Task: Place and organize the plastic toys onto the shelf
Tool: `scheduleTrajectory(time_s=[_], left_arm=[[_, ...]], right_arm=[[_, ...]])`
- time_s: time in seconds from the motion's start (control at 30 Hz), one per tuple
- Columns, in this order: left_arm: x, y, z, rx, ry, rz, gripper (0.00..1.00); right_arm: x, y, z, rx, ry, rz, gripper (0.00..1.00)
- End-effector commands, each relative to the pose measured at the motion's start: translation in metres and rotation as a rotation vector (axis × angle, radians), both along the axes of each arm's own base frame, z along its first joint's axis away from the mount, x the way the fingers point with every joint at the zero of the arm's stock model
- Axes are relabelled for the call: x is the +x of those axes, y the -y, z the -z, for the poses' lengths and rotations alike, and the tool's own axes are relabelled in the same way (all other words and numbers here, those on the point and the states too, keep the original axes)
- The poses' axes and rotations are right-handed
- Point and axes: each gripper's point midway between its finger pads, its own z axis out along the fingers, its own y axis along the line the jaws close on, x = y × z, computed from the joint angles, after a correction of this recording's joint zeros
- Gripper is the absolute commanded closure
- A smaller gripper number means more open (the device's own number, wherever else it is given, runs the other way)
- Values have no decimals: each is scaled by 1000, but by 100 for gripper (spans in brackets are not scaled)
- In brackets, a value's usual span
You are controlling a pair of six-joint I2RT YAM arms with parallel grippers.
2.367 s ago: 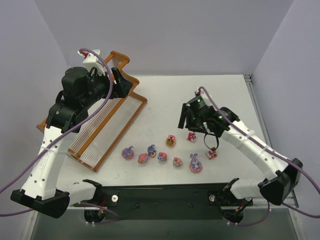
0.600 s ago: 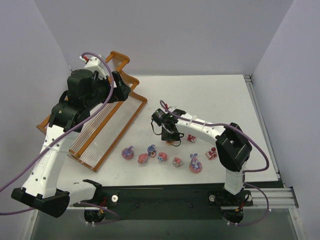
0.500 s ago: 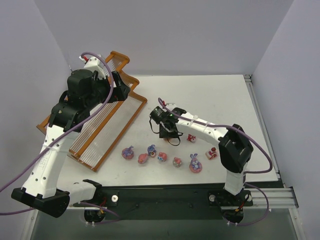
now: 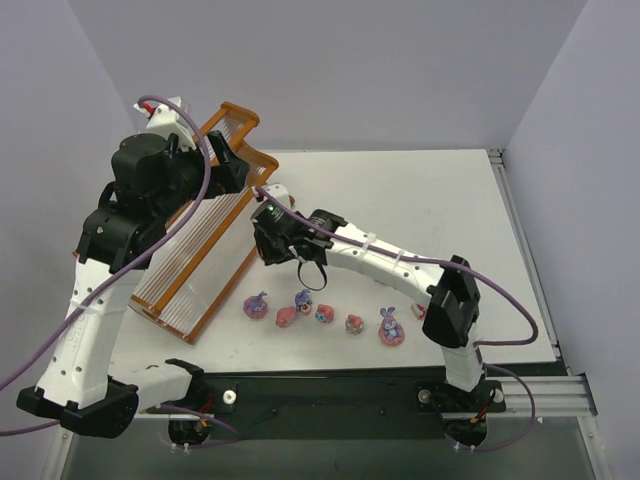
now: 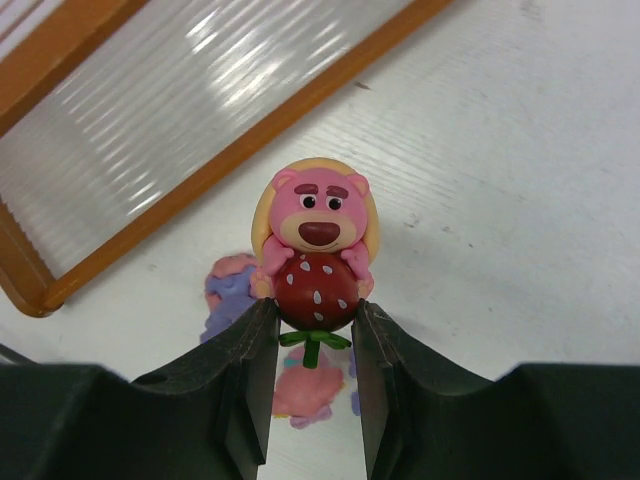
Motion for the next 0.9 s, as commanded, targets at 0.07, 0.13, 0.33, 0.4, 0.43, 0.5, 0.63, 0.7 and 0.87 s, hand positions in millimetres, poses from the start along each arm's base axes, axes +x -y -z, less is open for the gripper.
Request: scheduleTrajectory(time_s=[0.07, 0.13, 0.33, 0.4, 0.43, 0.5, 0.63, 0.7, 0.87], left_arm=[[-26, -21, -54, -25, 146, -47, 3], [-31, -21, -59, -29, 164, -39, 3], [-35, -11, -65, -37, 186, 22, 3], [-38, -8, -69, -43, 202, 48, 3], [-39, -7, -70, -41, 209, 54, 3], [-45, -4, -77, -47, 229, 86, 3], [-60, 12, -85, -28, 285, 221, 3], [-64, 17, -85, -28, 294, 257, 3], [-71, 26, -86, -17, 310, 320, 3]], right_arm=[[-11, -65, 10, -2, 42, -211, 100], [-21, -80, 22, -7, 29, -257, 100], [-47, -115, 31, 31, 43, -381, 100], [-52, -125, 34, 42, 55, -408, 100], [-57, -130, 35, 40, 62, -434, 100], [-61, -141, 37, 49, 73, -462, 100], [-66, -163, 36, 49, 136, -537, 100], [-69, -173, 47, 27, 154, -586, 100], [-67, -193, 50, 44, 175, -628, 100]])
